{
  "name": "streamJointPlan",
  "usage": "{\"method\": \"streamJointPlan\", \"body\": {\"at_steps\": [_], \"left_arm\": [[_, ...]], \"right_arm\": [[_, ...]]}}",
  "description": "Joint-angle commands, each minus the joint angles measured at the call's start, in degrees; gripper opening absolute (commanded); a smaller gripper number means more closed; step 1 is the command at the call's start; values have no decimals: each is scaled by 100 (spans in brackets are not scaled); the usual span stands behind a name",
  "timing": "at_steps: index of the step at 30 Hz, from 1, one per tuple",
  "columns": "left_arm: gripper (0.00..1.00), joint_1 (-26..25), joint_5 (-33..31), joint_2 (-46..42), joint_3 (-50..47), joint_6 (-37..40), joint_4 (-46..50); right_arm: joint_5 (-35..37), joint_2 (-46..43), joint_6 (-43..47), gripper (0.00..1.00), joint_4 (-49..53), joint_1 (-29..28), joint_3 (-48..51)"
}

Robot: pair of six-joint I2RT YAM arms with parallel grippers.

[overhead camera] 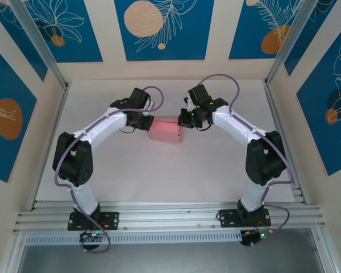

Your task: Fold the paper box

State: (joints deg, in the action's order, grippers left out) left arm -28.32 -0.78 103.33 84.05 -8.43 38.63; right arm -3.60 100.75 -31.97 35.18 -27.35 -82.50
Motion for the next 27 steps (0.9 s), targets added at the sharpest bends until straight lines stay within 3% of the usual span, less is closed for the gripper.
{"method": "streamJointPlan", "body": {"at_steps": [1,6,13,27], "left_arm": [[0,-119,148,214,32,82,257],[0,-121,302,189,33,-23,161],[0,-120,562,109,-96,-231,-50],[0,-112,587,-56,-531,-422,-336]], "right_arm": [[-77,-30,-37,0,-159,-47,25],[450,13,113,0,-239,-156,326],[654,-24,105,0,-575,-284,696],[1592,-8,422,0,-795,-593,1088]]}}
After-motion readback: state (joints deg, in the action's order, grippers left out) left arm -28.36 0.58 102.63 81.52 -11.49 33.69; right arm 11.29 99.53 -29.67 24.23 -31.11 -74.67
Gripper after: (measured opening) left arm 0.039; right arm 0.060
